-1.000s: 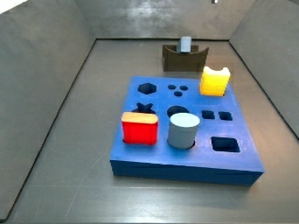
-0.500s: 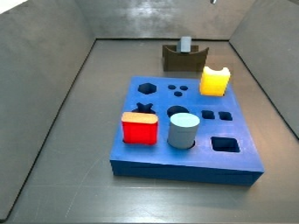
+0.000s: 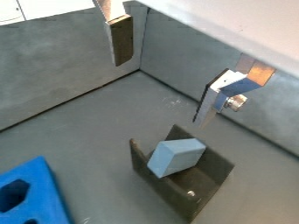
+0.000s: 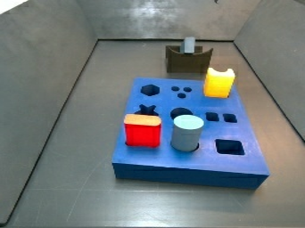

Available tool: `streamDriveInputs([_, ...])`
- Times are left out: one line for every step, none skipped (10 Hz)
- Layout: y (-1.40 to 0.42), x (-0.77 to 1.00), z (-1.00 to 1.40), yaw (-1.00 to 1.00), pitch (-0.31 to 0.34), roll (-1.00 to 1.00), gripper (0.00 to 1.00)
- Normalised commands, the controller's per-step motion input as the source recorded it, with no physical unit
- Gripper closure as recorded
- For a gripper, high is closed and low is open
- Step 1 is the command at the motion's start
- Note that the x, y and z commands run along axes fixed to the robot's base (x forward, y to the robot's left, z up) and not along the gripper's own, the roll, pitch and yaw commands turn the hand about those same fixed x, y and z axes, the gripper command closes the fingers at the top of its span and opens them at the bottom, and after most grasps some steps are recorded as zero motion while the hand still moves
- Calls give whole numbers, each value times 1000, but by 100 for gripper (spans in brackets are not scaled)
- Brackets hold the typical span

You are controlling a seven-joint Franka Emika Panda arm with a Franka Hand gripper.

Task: Pick up the rectangle object. Move up. Place the rectangle object on the fixture. Regrasp the rectangle object. Move to above the board. Insert the rectangle object.
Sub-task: Regrasp the rectangle object.

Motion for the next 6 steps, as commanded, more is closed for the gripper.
streamDriveInputs([-20, -24, 6, 18, -74, 1000, 0])
streamDriveInputs([-19, -24, 5, 18, -74, 1000, 0])
streamDriveInputs([-23, -21, 8, 17, -73, 1000, 0])
streamDriveInputs([-21, -18, 11, 17, -72, 1000, 0])
streamDriveInputs([-22, -12, 9, 16, -70, 1000, 0])
streamDriveInputs([-23, -10, 7, 16, -67, 1000, 0])
